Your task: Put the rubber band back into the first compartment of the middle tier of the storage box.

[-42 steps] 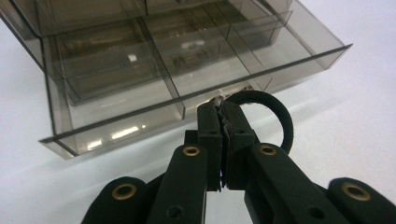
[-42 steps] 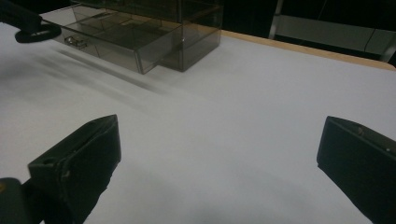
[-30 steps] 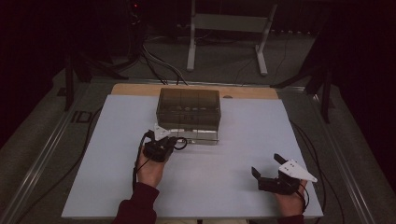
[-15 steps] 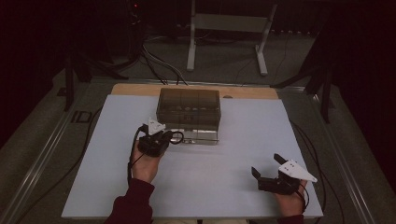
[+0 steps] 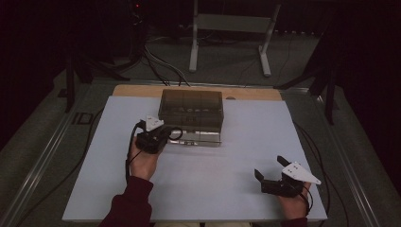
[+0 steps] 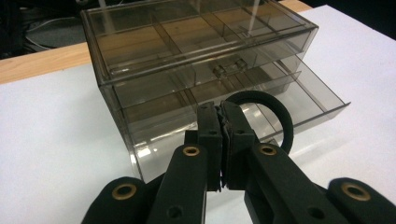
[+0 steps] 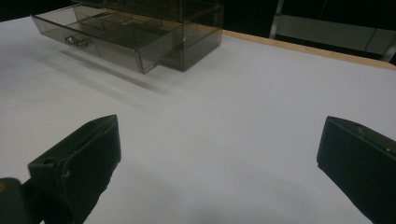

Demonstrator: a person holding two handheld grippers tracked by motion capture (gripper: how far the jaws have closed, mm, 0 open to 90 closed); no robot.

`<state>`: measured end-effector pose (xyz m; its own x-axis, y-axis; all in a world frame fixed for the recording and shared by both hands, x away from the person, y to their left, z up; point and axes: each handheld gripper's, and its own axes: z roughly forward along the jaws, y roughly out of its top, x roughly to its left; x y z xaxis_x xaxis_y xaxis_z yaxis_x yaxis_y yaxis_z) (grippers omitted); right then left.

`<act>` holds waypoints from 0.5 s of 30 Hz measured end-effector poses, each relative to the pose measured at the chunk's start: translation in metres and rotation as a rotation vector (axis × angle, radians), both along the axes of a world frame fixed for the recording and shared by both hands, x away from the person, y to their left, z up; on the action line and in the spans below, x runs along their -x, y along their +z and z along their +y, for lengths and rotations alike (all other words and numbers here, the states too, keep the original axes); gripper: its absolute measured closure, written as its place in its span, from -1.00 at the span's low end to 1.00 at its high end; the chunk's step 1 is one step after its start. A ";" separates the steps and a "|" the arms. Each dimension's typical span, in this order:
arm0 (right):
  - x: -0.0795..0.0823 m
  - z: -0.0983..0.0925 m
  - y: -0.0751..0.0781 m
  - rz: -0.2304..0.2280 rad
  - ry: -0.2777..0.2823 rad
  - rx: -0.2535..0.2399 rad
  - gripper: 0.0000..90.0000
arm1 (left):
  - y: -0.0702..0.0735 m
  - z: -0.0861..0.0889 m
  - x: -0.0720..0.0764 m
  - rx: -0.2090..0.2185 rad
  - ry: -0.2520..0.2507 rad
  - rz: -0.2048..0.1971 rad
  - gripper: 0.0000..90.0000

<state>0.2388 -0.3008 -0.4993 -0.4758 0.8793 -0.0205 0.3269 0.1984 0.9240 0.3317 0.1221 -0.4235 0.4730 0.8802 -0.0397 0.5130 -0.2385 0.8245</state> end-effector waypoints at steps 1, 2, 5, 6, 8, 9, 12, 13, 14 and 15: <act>0.000 0.000 0.000 0.000 0.000 0.000 -1.00 | 0.001 0.000 -0.001 0.001 0.001 -0.002 0.98; 0.000 0.000 0.000 0.000 0.000 0.000 -1.00 | 0.001 0.001 -0.001 -0.001 0.002 -0.003 0.98; 0.000 0.000 0.000 0.000 0.001 0.000 -1.00 | 0.002 0.003 -0.003 -0.001 0.004 -0.005 0.98; 0.000 0.000 0.000 0.000 0.001 0.000 -1.00 | 0.003 0.003 -0.003 -0.001 0.007 -0.005 0.98; 0.000 0.000 0.000 0.000 0.001 0.000 -1.00 | 0.003 0.005 -0.004 0.003 0.011 -0.005 0.98; 0.000 0.000 0.000 0.000 0.000 0.000 -1.00 | 0.003 0.005 -0.004 0.004 0.012 -0.006 0.98; 0.000 0.000 0.000 0.000 0.000 0.000 -1.00 | 0.003 0.007 -0.006 0.005 0.016 -0.008 0.98; 0.000 0.000 0.000 -0.001 0.001 0.000 -1.00 | 0.003 0.008 -0.006 0.005 0.016 -0.009 0.98; 0.000 0.000 0.000 -0.001 0.000 0.001 -1.00 | 0.003 0.008 -0.007 0.003 0.017 -0.009 0.98; 0.000 0.000 0.000 -0.001 0.000 0.001 -1.00 | 0.003 0.009 -0.008 0.000 0.018 -0.009 0.98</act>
